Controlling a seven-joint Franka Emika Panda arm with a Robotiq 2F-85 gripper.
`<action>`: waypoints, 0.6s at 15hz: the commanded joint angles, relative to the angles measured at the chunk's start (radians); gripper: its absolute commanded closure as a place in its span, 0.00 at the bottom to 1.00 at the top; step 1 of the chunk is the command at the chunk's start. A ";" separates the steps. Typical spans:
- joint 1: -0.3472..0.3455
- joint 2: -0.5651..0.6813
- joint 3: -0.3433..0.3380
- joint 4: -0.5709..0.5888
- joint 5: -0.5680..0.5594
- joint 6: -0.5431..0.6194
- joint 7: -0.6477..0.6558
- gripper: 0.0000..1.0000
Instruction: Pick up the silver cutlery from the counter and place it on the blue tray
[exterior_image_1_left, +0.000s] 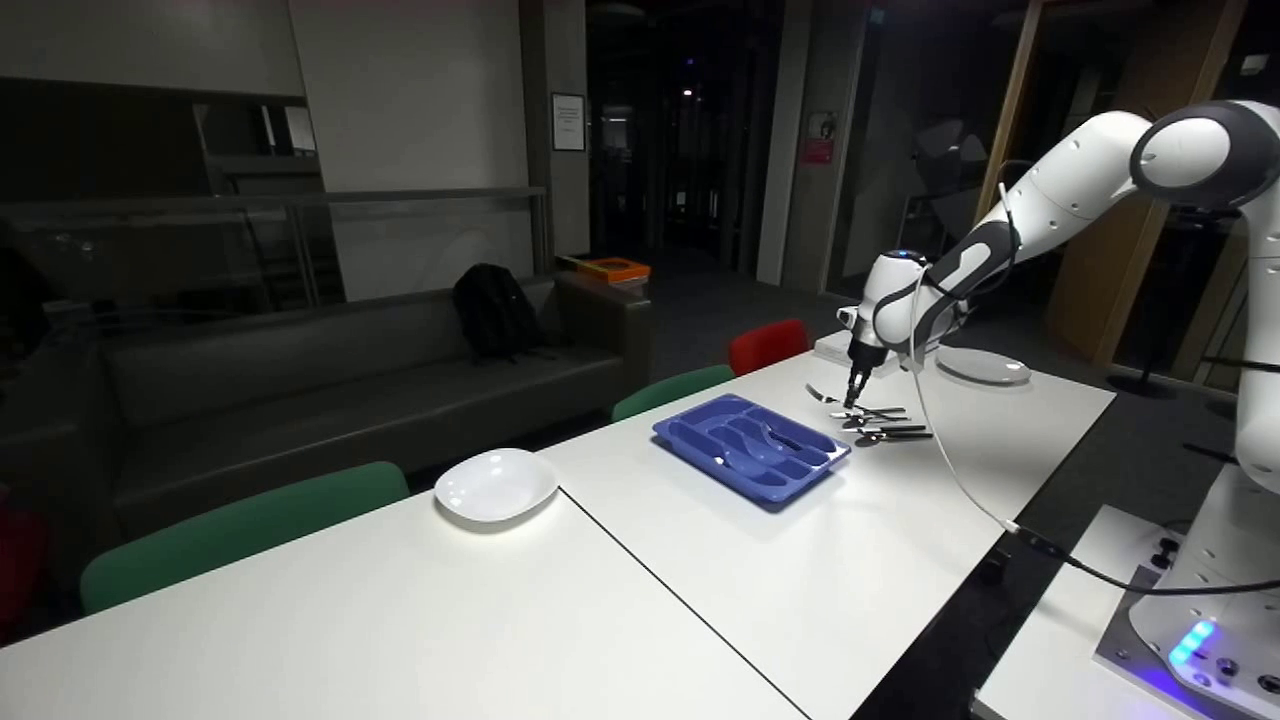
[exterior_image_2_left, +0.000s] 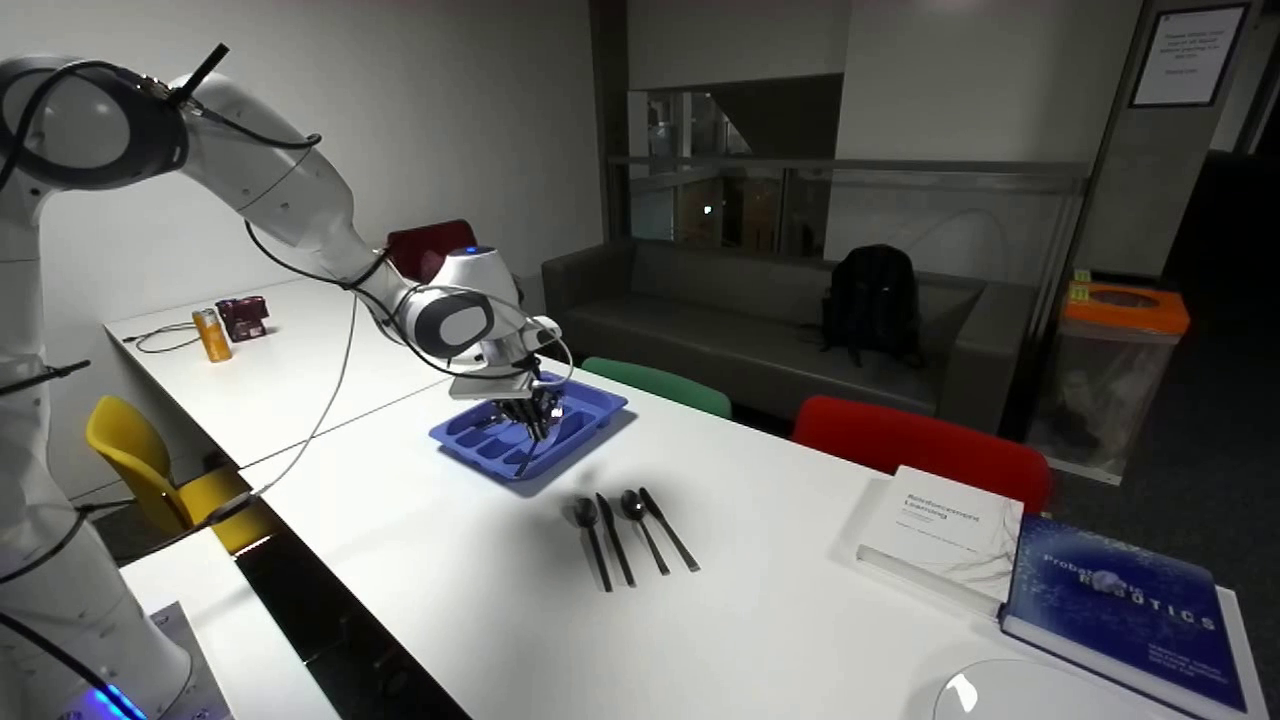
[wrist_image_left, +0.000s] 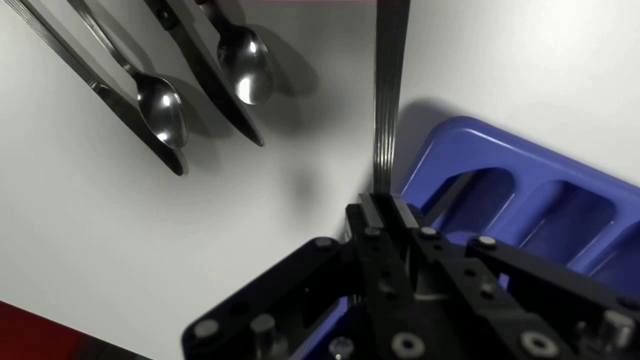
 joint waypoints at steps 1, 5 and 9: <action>0.004 -0.012 0.029 -0.016 -0.001 0.000 0.067 0.98; 0.018 0.013 0.044 0.008 -0.011 -0.007 0.117 0.98; 0.033 0.061 0.038 0.055 -0.027 -0.022 0.156 0.98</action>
